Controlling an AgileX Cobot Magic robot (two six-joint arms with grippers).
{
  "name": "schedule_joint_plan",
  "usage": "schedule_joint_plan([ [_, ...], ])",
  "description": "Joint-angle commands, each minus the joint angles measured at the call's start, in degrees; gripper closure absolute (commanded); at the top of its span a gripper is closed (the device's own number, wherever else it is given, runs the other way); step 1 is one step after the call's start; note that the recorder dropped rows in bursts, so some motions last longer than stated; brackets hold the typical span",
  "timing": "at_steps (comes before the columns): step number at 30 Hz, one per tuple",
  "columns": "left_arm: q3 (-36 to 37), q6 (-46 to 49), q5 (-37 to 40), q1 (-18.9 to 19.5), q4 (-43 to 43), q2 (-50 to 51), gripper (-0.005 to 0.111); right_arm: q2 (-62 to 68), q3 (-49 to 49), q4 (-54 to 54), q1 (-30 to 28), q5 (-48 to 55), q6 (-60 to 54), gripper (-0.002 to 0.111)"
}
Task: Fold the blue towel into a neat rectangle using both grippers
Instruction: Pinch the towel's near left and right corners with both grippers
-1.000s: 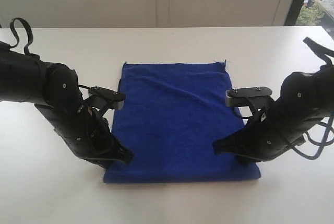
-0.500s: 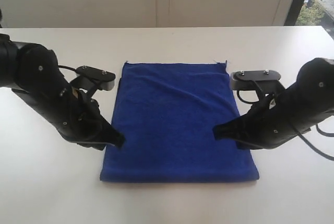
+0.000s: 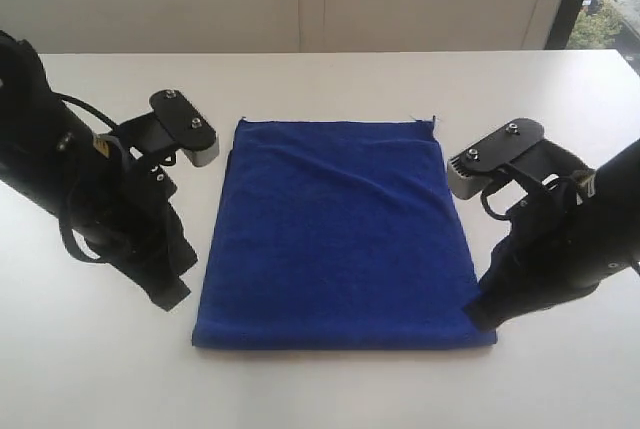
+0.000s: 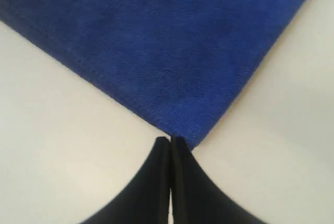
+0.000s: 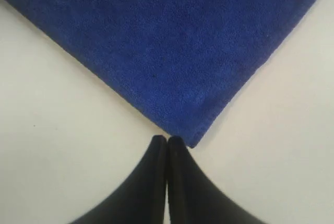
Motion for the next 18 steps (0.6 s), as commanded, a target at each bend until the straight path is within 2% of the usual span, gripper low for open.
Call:
schedule_joint_plan([
  [1, 0.4, 13.7, 4.9, 0.1, -9.3, 2.7, 0.107, 0.4, 2.1, -0.4, 0.0, -4.0, -8.3, 0.108],
  [2, 0.4, 17.2, 5.8, 0.1, -11.2, 3.0, 0.107, 0.4, 2.8, -0.4, 0.0, -4.7, -10.7, 0.108],
  [5, 0.4, 18.1, 6.0, 0.1, -13.0, 3.5, 0.107, 0.5, 4.6, -0.4, 0.0, -6.2, -15.5, 0.103],
  [8, 0.4, 17.3, 4.8, 0.1, -12.0, 3.7, 0.106, 0.5, 6.7, -0.4, 0.0, -7.6, -18.1, 0.089],
  [10, 0.4, 17.3, 4.8, 0.1, -11.0, 3.9, 0.100, 0.5, 8.2, -0.4, 0.0, -9.6, -21.2, 0.080],
  [12, 0.4, 17.3, 4.7, 0.1, -10.8, 4.5, 0.087, 0.5, 9.7, -0.4, 0.0, -12.1, -22.5, 0.074],
  [15, 0.5, 18.4, 4.1, 0.1, -10.4, 5.6, 0.068, 0.5, 11.4, 0.2, 0.0, -14.9, -24.7, 0.071],
  [18, 1.3, 21.5, 2.4, 0.1, -10.0, 6.7, 0.061, 0.8, 12.0, 1.8, 0.0, -15.3, -28.9, 0.071],
])
